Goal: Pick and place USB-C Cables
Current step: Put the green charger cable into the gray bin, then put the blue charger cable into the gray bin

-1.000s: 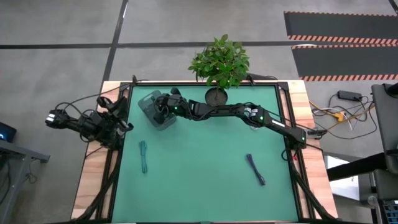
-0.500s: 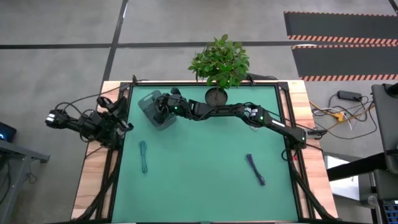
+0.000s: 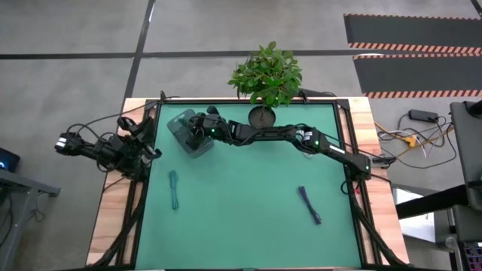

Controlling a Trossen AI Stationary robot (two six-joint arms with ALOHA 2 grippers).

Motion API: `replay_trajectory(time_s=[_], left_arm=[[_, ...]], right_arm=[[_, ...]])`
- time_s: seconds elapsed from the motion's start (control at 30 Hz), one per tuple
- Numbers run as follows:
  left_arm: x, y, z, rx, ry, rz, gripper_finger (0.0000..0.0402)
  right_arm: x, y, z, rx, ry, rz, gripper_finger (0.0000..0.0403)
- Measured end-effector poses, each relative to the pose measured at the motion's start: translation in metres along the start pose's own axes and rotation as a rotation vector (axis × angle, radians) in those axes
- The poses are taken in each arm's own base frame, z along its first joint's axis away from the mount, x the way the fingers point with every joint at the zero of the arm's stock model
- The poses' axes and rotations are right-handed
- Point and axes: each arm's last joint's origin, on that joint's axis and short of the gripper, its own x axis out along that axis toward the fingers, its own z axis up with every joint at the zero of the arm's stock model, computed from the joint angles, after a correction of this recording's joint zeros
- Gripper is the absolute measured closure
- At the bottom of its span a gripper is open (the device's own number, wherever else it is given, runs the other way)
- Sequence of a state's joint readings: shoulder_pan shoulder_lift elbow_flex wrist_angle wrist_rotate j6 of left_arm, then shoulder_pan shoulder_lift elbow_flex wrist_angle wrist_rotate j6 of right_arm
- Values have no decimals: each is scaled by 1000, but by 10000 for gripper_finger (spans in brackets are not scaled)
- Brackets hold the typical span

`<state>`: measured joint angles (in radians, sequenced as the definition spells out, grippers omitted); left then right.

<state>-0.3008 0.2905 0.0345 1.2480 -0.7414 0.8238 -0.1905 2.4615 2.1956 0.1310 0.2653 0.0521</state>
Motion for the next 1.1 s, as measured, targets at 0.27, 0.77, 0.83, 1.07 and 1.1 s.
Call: replay_trajectory(time_s=[0.27, 0.77, 0.83, 1.07, 1.1], left_arm=[[0, 0, 0, 0, 0, 0, 382], [0, 0, 0, 0, 0, 0, 382], [0, 0, 0, 0, 1, 0, 382], [0, -1, -1, 2, 5, -5, 382], [0, -1, -1, 6, 9, -8, 382]], right_arm=[[0, 0, 0, 0, 0, 0, 328], [-2, 2, 1, -51, 15, 5, 335], [-7, 8, 5, -91, 30, 14, 339], [-41, 37, 27, -278, 168, 88, 351], [-46, 42, 27, -312, 202, 100, 352]])
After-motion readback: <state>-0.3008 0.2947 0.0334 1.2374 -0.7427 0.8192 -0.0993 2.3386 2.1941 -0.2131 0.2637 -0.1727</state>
